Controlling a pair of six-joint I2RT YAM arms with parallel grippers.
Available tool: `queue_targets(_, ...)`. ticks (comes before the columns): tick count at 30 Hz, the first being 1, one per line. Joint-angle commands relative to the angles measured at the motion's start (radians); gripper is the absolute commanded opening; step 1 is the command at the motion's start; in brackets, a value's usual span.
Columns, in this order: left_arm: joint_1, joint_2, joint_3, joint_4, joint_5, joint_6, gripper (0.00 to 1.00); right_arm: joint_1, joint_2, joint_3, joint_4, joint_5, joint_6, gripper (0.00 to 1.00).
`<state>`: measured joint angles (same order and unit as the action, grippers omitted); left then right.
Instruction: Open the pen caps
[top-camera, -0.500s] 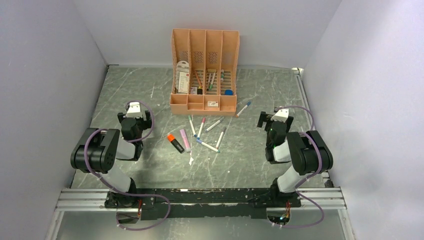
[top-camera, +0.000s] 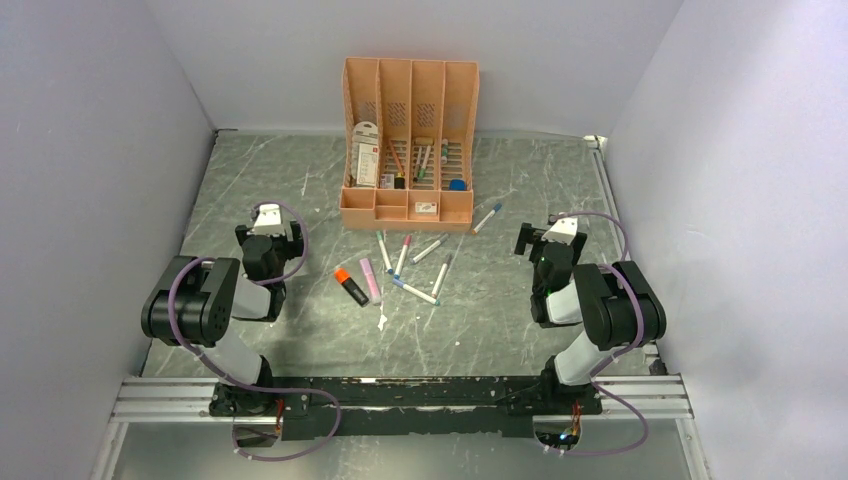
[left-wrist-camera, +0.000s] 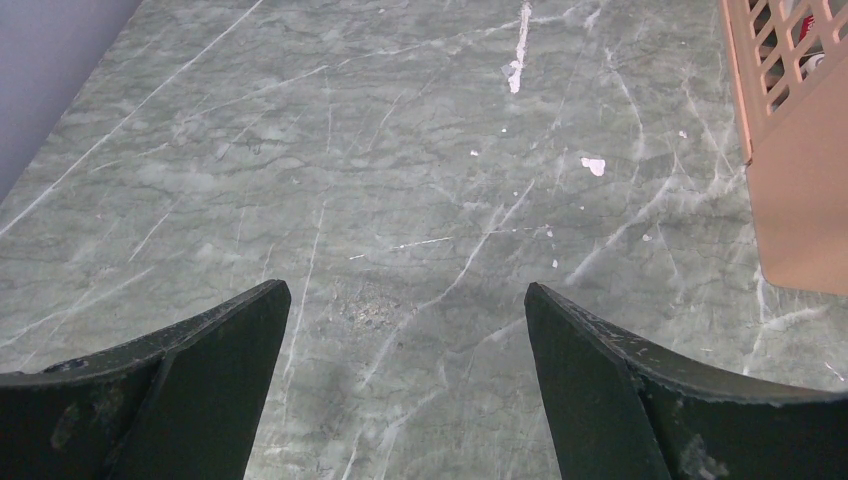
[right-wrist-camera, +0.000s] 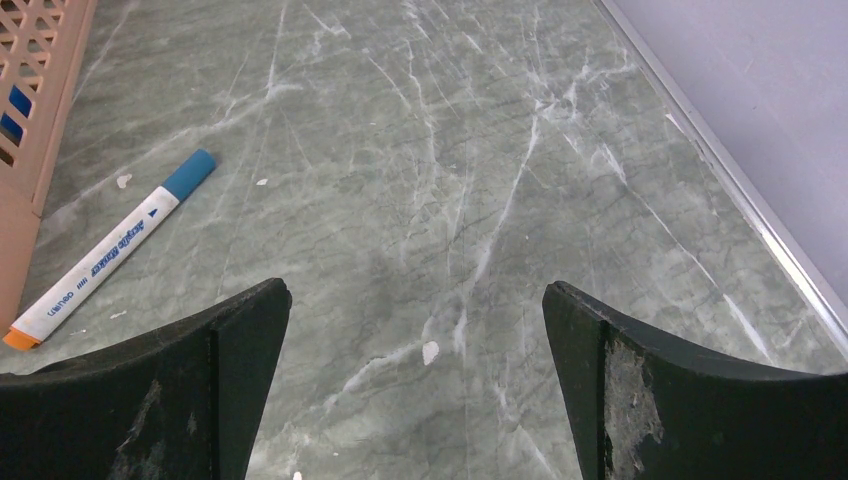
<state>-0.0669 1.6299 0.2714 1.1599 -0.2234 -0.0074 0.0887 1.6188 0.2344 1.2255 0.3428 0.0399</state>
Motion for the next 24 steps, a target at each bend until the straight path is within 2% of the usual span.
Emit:
queue_targets(1, 0.010, -0.001, -0.001, 0.044, 0.020, -0.009, 0.99, -0.006, -0.002, -0.003, 0.025, -0.003, -0.011, 1.00)
queue_targets(9, 0.010, -0.004, -0.007, 0.057, 0.030, 0.002, 0.99, -0.007, -0.002, -0.004, 0.028, -0.001, -0.011, 1.00)
queue_targets(13, 0.009, -0.049, 0.050, -0.081, 0.093, 0.029, 0.99, -0.005, -0.011, -0.024, 0.051, -0.090, -0.052, 1.00)
queue_targets(16, 0.005, -0.113, 0.114, -0.243, 0.132, 0.051, 0.99, -0.003, -0.022, -0.031, 0.062, -0.096, -0.059, 1.00)
queue_targets(18, -0.023, -0.165, 0.129, -0.302, 0.120, 0.074, 0.99, -0.002, -0.068, -0.020, 0.012, -0.096, -0.062, 1.00)
queue_targets(20, -0.047, -0.217, 0.140, -0.339, 0.118, 0.064, 0.99, -0.003, -0.137, 0.018, -0.135, -0.124, -0.071, 1.00)
queue_targets(24, -0.061, -0.295, 0.186, -0.404, 0.216, -0.009, 0.99, 0.004, -0.259, 0.074, -0.296, -0.164, -0.068, 1.00)
